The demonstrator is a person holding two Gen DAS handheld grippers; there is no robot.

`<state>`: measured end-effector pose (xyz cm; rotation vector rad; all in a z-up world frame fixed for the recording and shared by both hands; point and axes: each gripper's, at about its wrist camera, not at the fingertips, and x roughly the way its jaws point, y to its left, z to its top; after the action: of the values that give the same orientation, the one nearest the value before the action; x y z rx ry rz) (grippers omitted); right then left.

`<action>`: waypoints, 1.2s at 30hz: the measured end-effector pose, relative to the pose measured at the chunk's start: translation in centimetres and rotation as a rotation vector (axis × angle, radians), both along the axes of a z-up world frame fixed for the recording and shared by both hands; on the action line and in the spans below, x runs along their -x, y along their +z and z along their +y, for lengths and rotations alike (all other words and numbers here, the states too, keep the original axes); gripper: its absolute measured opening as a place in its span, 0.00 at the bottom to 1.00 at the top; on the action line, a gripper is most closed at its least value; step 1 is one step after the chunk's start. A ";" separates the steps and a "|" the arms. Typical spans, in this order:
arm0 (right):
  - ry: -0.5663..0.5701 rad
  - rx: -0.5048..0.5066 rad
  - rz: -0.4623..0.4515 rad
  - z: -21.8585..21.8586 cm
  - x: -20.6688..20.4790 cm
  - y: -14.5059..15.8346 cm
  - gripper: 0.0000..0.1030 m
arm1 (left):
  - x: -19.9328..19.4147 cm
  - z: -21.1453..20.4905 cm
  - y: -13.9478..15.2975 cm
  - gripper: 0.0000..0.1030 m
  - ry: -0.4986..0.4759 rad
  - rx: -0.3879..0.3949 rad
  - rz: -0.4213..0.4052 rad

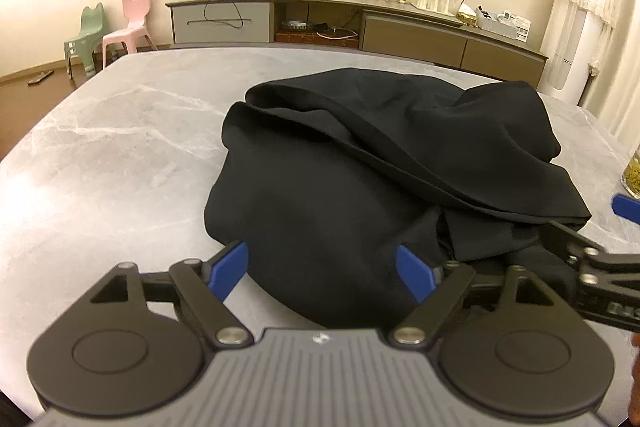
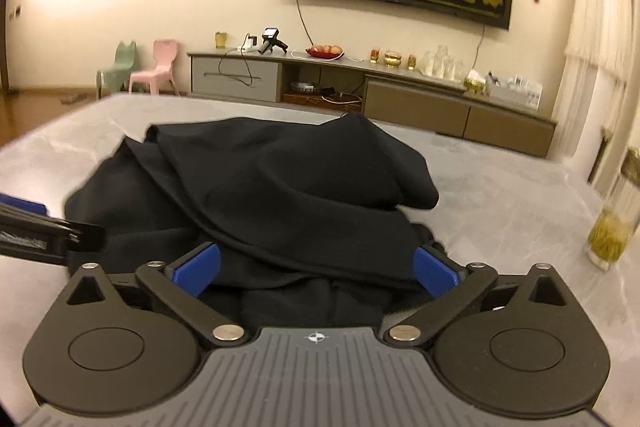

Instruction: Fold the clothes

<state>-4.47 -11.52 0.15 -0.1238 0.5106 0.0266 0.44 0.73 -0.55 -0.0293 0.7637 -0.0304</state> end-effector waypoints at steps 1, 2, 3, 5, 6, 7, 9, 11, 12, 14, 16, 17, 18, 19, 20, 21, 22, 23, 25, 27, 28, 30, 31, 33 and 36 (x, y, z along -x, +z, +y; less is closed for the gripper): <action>0.005 0.026 0.013 0.1 -0.8 -0.4 0.99 | -0.1 0.0 -0.1 0.81 0.001 0.001 0.003; 0.009 0.052 0.026 0.2 -1.6 -0.8 0.99 | -0.1 0.0 -0.1 0.81 0.001 0.002 0.005; 0.021 0.070 0.045 0.3 -2.4 -1.1 0.96 | -0.2 0.1 -0.1 0.81 0.001 0.004 0.008; 0.060 0.081 0.111 0.1 -4.4 -1.9 0.44 | -0.3 0.1 -0.1 0.81 -0.002 0.006 0.010; 0.071 0.088 0.137 -0.1 -5.3 -2.0 0.13 | -0.3 0.1 -0.1 0.81 -0.006 0.008 0.012; 0.072 0.088 0.139 -0.6 -6.1 -1.6 0.11 | -0.3 0.2 -0.1 0.81 -0.006 0.009 0.012; 0.048 0.054 0.066 -2.2 -6.5 1.0 0.06 | -0.4 0.4 -0.1 0.81 -0.002 0.011 0.013; -0.003 0.010 -0.037 -4.3 -6.0 4.4 0.05 | -0.6 0.6 -0.1 0.81 0.002 0.014 0.016; -0.036 -0.010 -0.082 -5.4 -5.7 5.7 0.04 | -0.7 0.6 -0.1 0.81 0.005 0.015 0.019; -0.117 -0.033 -0.125 -7.7 -5.5 7.1 0.03 | -1.1 0.7 -0.3 0.81 0.011 0.018 0.027; -0.144 -0.032 -0.017 -9.1 -7.0 5.1 0.03 | -1.5 0.7 -0.6 0.81 0.014 0.019 0.041; -0.148 -0.041 0.056 -9.7 -7.9 3.6 0.04 | -1.7 0.6 -0.7 0.81 0.013 0.019 0.045; -0.159 -0.068 0.118 -10.3 -8.5 2.3 0.06 | -1.8 0.5 -0.8 0.81 0.012 0.020 0.050; -0.176 -0.102 0.160 -10.8 -9.0 1.4 0.07 | -1.9 0.4 -0.8 0.81 0.012 0.021 0.053; -0.183 -0.131 0.168 -11.0 -9.1 1.3 0.08 | -1.9 0.3 -0.8 0.81 0.011 0.021 0.054; -0.179 -0.154 0.135 -11.0 -9.0 1.9 0.21 | -2.0 0.3 -0.8 0.81 0.008 0.022 0.055; -0.173 -0.167 0.098 -10.9 -8.6 2.7 0.32 | -2.1 0.3 -0.8 0.81 0.004 0.023 0.057; -0.164 -0.167 0.056 -10.6 -8.2 3.5 0.59 | -2.1 0.2 -0.8 0.81 0.000 0.023 0.059; -0.132 -0.180 0.001 -10.3 -7.5 4.6 0.82 | -2.3 0.2 -1.0 0.81 -0.001 0.023 0.066; -0.091 -0.191 -0.007 -10.3 -7.7 5.2 0.86 | -2.6 0.2 -1.4 0.81 0.002 0.024 0.075; -0.061 -0.190 0.006 -10.1 -8.0 5.2 0.87 | -2.8 0.2 -1.6 0.81 0.004 0.024 0.080; 0.015 -0.138 0.060 -9.4 -9.4 4.9 0.94 | -3.2 0.3 -1.8 0.82 0.004 0.021 0.088; 0.054 -0.104 0.090 -9.0 -10.2 4.7 0.95 | -3.4 0.4 -2.0 0.82 0.005 0.019 0.092; 0.125 -0.031 0.146 -8.1 -11.6 4.0 0.95 | -3.8 0.9 -2.0 0.83 0.020 0.022 0.087; 0.166 0.030 0.224 -7.6 -13.2 1.9 0.34 | -4.6 2.1 -1.9 0.87 0.054 0.025 0.075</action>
<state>8.70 -19.08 2.03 -0.1940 0.7235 0.1970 5.04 2.78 -2.43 -0.0751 0.8369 0.0126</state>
